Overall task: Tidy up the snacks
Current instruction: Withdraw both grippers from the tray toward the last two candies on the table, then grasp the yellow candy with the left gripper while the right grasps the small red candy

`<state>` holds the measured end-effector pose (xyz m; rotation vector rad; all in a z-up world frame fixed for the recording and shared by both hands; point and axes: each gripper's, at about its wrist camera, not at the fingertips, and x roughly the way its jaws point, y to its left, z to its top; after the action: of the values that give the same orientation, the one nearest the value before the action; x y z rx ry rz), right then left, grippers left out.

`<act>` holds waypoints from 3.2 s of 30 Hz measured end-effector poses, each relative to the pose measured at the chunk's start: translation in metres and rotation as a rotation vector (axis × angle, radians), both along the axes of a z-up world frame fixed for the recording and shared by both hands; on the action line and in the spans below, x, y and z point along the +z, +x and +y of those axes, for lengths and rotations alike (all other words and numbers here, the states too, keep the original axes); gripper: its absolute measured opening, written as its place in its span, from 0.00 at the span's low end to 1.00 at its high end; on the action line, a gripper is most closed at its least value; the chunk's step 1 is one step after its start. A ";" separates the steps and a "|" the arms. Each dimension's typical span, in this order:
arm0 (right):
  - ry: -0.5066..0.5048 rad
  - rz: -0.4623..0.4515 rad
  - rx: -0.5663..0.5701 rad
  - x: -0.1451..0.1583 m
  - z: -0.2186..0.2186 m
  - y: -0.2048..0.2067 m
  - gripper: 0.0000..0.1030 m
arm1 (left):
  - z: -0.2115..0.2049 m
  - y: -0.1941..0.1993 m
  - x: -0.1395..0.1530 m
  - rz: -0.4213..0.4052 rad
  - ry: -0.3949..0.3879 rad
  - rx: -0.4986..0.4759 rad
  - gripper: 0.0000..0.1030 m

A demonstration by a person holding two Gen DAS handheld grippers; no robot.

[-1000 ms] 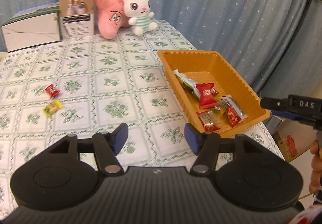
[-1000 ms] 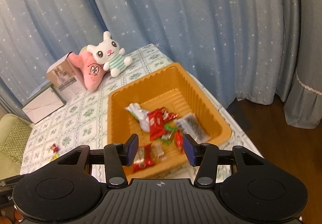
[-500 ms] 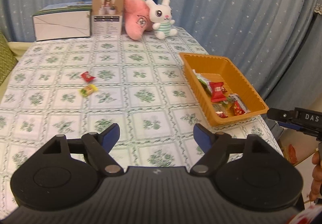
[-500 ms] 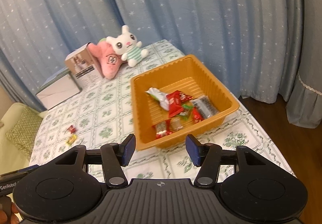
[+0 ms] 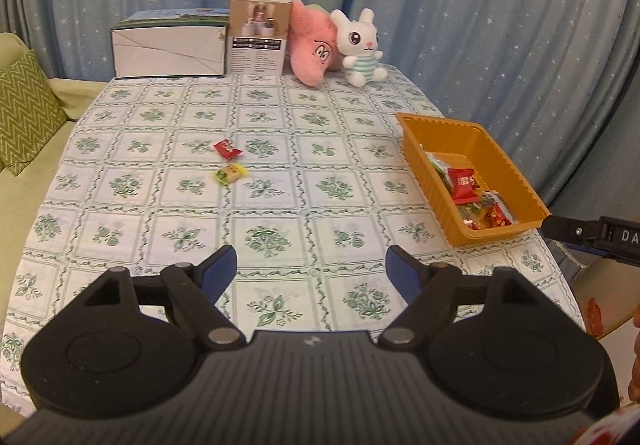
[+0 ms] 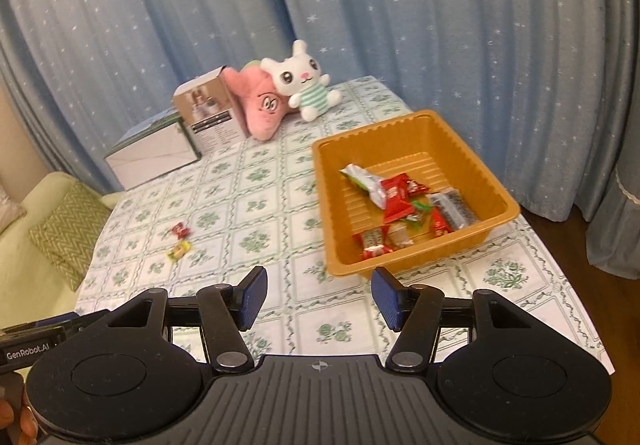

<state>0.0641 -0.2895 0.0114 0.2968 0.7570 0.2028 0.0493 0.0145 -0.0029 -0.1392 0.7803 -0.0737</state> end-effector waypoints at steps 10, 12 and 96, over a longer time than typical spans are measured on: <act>-0.016 0.003 0.038 0.000 0.018 0.006 0.57 | 0.015 0.002 -0.001 -0.001 -0.005 0.017 0.77; -0.020 0.004 0.046 -0.001 0.022 0.008 0.58 | 0.016 0.003 -0.001 0.000 0.001 0.015 0.77; -0.207 -0.083 0.666 -0.159 0.308 0.264 0.43 | 0.153 0.196 -0.134 0.068 0.071 0.137 0.18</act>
<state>0.3283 0.0189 -0.1473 -0.1710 0.7671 0.7549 0.2455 0.1680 -0.1370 -0.1274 0.8378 0.0889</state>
